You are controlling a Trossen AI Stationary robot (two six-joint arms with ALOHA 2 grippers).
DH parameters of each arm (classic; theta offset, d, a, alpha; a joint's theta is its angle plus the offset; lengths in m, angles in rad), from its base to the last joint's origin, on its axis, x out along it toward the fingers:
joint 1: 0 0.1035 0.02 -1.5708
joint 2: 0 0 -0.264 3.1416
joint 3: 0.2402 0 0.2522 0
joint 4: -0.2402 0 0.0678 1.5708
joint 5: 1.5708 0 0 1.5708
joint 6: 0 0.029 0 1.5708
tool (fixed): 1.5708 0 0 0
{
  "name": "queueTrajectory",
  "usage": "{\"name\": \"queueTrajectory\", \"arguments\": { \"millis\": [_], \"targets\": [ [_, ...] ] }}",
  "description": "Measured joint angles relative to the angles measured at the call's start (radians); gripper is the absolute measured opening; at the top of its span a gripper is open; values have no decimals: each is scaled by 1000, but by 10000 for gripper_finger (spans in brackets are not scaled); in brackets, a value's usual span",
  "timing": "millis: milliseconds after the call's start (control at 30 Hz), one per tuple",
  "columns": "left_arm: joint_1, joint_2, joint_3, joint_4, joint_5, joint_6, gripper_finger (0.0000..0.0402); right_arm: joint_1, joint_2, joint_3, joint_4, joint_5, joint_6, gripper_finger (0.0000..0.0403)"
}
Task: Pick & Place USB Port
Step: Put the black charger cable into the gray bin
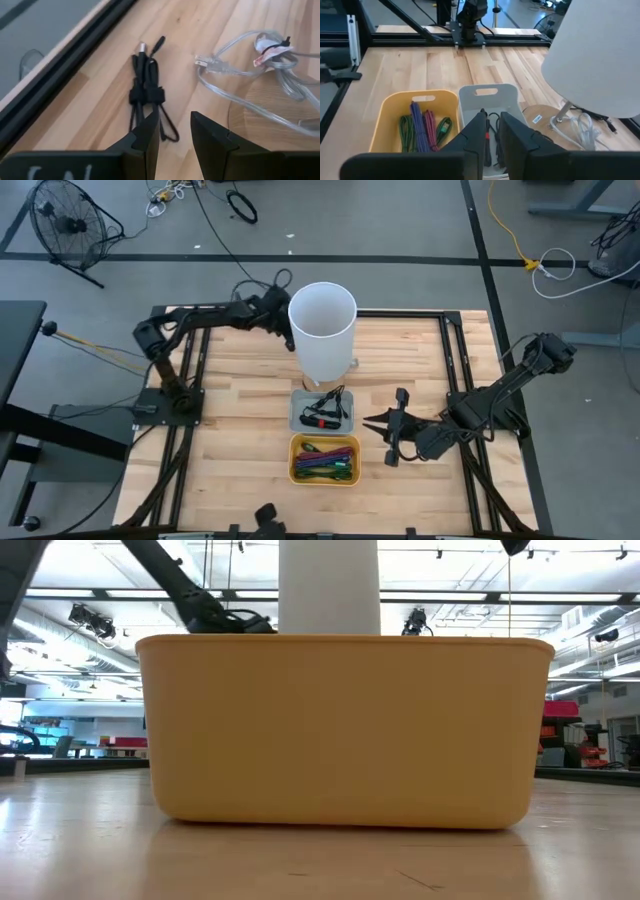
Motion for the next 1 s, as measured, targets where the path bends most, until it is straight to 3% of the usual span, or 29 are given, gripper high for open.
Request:
{"name": "queueTrajectory", "arguments": {
  "millis": [367, 833, 1000],
  "targets": [
    [-13, 172, 260, -271, -121, -36, 115, -6, 0, 0, 0, 0, 8, 58],
    [-27, 242, 274, -280, -95, -87, 115, -25, 0, 0, -4, 0, 16, 58],
    [-42, 253, 274, -272, -139, -68, 115, -25, 0, 0, -1, -1, 19, 58]
  ]
}}
